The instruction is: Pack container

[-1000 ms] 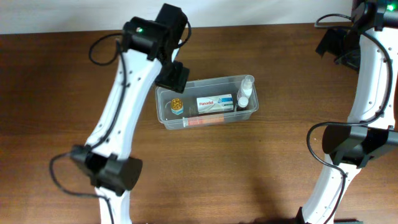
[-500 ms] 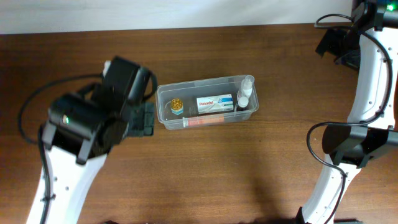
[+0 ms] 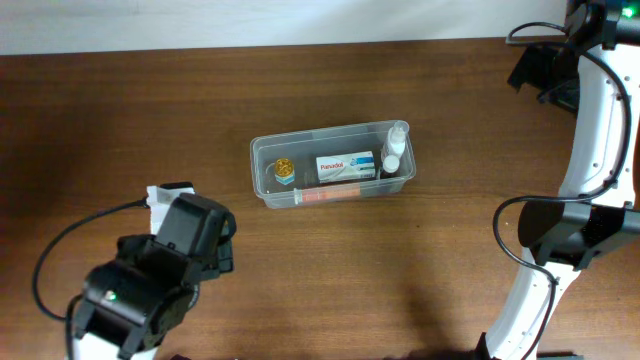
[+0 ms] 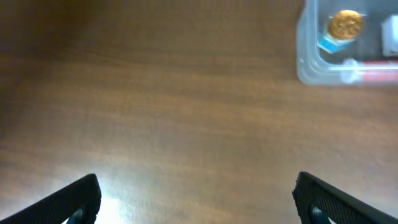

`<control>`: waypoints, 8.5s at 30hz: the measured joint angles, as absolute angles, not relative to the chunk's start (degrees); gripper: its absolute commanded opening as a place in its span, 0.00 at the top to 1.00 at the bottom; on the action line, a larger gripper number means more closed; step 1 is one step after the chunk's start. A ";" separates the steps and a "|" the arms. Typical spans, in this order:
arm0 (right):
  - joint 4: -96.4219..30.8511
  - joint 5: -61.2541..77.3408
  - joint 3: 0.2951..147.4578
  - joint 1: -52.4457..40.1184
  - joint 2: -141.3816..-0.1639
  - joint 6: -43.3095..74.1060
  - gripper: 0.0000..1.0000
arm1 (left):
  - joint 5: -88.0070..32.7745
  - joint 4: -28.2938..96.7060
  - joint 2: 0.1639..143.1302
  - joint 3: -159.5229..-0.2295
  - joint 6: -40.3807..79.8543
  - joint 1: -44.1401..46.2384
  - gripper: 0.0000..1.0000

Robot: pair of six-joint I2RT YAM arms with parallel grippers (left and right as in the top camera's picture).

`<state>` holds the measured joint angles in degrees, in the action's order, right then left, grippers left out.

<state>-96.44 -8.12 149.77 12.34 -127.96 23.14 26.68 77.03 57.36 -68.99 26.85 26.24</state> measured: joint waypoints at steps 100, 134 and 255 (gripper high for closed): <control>-96.44 -8.12 149.77 12.34 -127.96 23.14 0.02 | -4.51 4.10 0.62 -0.80 7.66 -2.24 0.01; -96.44 -8.21 149.77 7.57 -126.54 23.11 0.01 | -4.51 4.10 0.64 -0.80 7.49 -2.24 0.01; -3.86 4.45 0.64 1.63 -0.89 -6.22 0.02 | -4.51 4.10 0.62 -0.80 7.46 -2.24 0.01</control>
